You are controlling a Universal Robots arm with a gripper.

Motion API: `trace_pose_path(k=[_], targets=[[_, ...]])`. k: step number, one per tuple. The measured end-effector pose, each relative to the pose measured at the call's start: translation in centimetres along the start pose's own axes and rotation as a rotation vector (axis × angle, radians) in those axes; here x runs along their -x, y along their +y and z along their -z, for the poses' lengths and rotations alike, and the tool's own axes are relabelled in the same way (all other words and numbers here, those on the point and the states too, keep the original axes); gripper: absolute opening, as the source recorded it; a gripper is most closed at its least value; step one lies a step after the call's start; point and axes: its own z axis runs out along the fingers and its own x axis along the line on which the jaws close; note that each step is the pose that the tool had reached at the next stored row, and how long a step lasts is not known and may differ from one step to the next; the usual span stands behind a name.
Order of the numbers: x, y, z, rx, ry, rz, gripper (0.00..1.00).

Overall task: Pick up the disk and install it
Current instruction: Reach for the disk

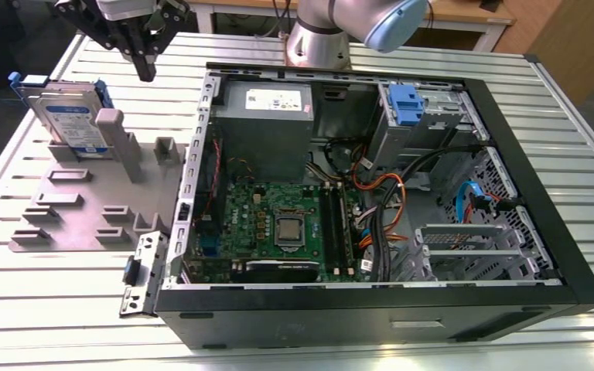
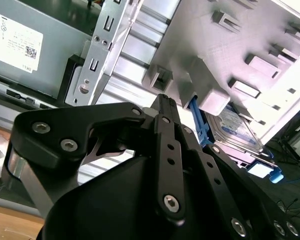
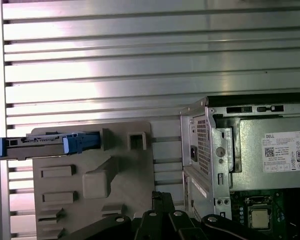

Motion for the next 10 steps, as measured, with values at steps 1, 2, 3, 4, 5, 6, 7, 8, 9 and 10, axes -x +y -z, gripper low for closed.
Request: trace_pose_path(k=[1,2,3,4,5,6,7,8,9,10], targets=[[-0.09,0.1,-0.01,0.0001,-0.0001,0.0,0.11],[-0.17,0.17,-0.01,0.0001,-0.0002,0.0,0.11],[-0.23,0.22,-0.01,0.0001,-0.0001,0.0,0.11],[-0.29,0.27,-0.02,0.0002,-0.0001,0.0,0.11],[-0.34,0.3,-0.02,0.0001,-0.0001,0.0,0.11],[-0.42,0.31,-0.02,0.0001,-0.0001,0.0,0.11],[-0.5,0.32,-0.02,0.0001,-0.0001,0.0,0.11],[-0.6,0.32,-0.03,0.0001,-0.0001,0.0,0.11],[-0.68,0.32,-0.03,0.0001,-0.0001,0.0,0.11],[-0.76,0.31,-0.03,0.0001,-0.0001,0.0,0.11]])
